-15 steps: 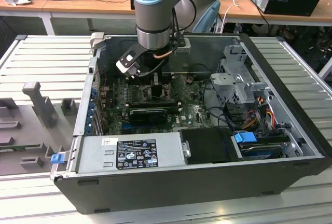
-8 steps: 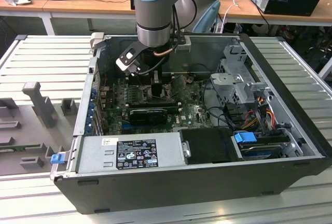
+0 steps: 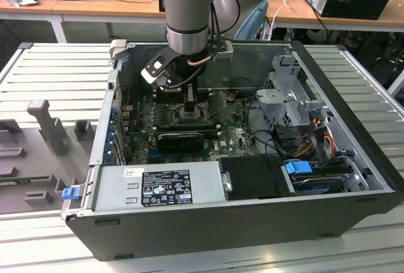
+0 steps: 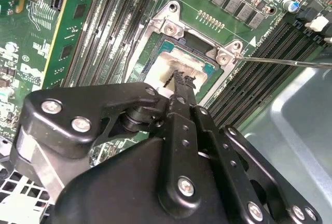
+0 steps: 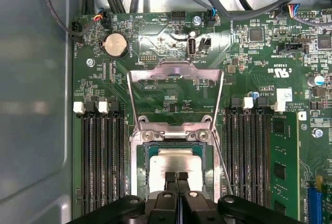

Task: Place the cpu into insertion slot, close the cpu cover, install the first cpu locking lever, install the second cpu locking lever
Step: 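Place the cpu into insertion slot, then close the cpu cover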

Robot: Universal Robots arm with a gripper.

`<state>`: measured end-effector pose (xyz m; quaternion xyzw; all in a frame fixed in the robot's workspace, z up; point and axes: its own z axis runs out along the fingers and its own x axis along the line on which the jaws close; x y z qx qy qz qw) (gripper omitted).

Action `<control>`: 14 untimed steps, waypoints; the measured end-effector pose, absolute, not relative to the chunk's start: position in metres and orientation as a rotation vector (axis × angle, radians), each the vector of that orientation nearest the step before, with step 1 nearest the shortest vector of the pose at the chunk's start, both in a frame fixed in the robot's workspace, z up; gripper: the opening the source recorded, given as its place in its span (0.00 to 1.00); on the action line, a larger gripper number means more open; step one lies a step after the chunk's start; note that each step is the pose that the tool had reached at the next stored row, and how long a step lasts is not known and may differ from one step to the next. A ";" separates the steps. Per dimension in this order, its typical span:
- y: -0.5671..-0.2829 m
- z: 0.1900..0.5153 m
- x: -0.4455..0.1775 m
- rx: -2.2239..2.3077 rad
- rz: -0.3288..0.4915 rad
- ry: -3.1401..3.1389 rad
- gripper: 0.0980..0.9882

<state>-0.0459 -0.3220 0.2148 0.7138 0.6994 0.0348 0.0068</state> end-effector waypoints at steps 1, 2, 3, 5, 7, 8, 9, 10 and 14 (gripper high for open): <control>-0.322 0.216 -0.046 2.233 0.109 2.188 0.01; -0.322 0.216 -0.046 2.233 0.109 2.188 0.01; -0.322 0.218 -0.046 2.233 0.109 2.188 0.01; -0.322 0.220 -0.046 2.233 0.109 2.188 0.01; -0.322 0.222 -0.046 2.233 0.109 2.188 0.01; -0.322 0.223 -0.046 2.233 0.109 2.188 0.01; -0.322 0.223 -0.045 2.233 0.109 2.188 0.01; -0.323 0.223 -0.043 2.234 0.108 2.188 0.01; -0.325 0.223 -0.035 2.235 0.107 2.189 0.01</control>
